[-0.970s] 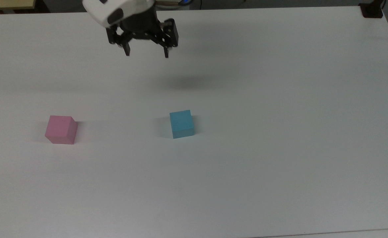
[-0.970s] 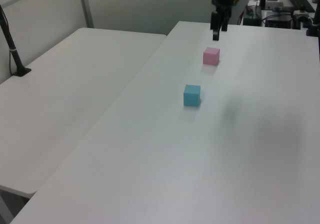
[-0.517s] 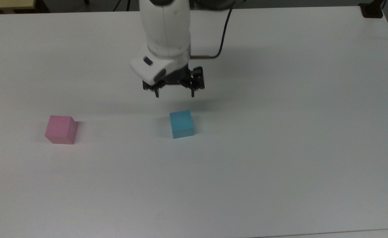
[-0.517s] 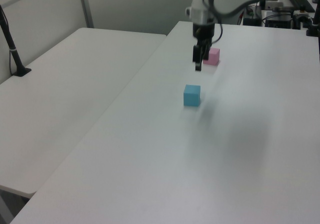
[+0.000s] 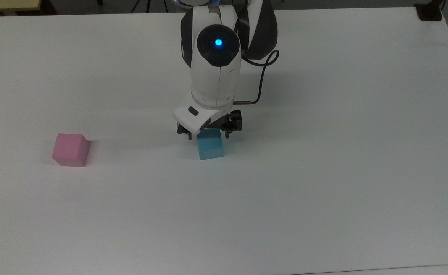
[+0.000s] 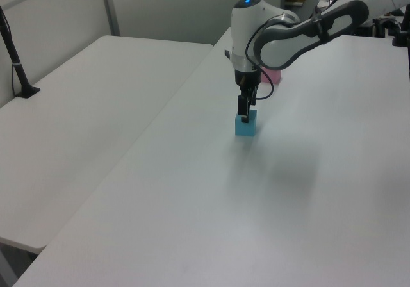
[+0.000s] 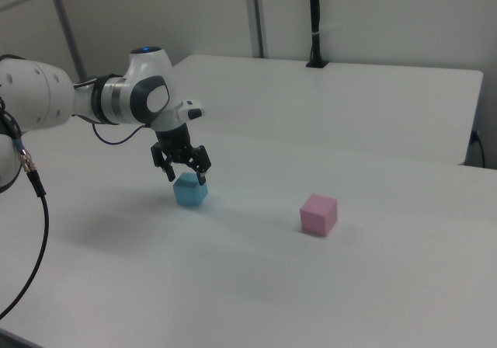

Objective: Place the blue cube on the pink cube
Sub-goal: 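Close the gripper on the light-blue cube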

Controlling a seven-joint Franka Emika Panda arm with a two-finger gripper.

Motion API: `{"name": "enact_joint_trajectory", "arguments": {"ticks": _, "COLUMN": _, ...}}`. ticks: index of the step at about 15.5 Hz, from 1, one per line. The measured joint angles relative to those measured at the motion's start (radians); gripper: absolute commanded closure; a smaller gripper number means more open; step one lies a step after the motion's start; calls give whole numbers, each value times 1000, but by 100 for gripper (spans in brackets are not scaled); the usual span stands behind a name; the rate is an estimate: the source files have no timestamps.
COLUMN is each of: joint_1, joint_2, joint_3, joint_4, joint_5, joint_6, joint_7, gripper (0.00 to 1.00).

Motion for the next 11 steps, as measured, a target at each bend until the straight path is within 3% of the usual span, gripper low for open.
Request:
{"name": "enact_joint_trajectory", "arguments": {"ticks": 1, "joint_1": 0, "joint_2": 5, "joint_3": 0, "joint_4": 0, "joint_5": 0, "joint_6": 0, "joint_7": 0, "gripper": 0}}
{"name": "enact_joint_trajectory", "arguments": {"ticks": 2, "joint_1": 0, "joint_2": 12, "joint_3": 0, "joint_4": 1, "joint_5": 0, "joint_6": 5, "joint_7": 0, "gripper": 9}}
{"name": "enact_joint_trajectory", "arguments": {"ticks": 3, "joint_1": 1, "joint_2": 19, "joint_3": 0, "joint_4": 1, "joint_5": 0, "joint_6": 21, "joint_7": 0, "gripper": 22}}
{"name": "enact_joint_trajectory", "arguments": {"ticks": 5, "joint_1": 7, "joint_2": 34, "joint_3": 0, "joint_4": 1, "joint_5": 0, "joint_6": 58, "joint_7": 0, "gripper": 61}}
{"name": "enact_joint_trajectory", "arguments": {"ticks": 6, "joint_1": 11, "joint_2": 41, "joint_3": 0, "joint_4": 1, "joint_5": 0, "joint_6": 66, "joint_7": 0, "gripper": 75}}
{"name": "enact_joint_trajectory", "arguments": {"ticks": 7, "joint_1": 12, "joint_2": 45, "joint_3": 0, "joint_4": 1, "joint_5": 0, "joint_6": 69, "joint_7": 0, "gripper": 82}}
{"name": "enact_joint_trajectory", "arguments": {"ticks": 11, "joint_1": 2, "joint_2": 35, "joint_3": -14, "joint_4": 19, "joint_5": 0, "joint_6": 63, "joint_7": 0, "gripper": 82}}
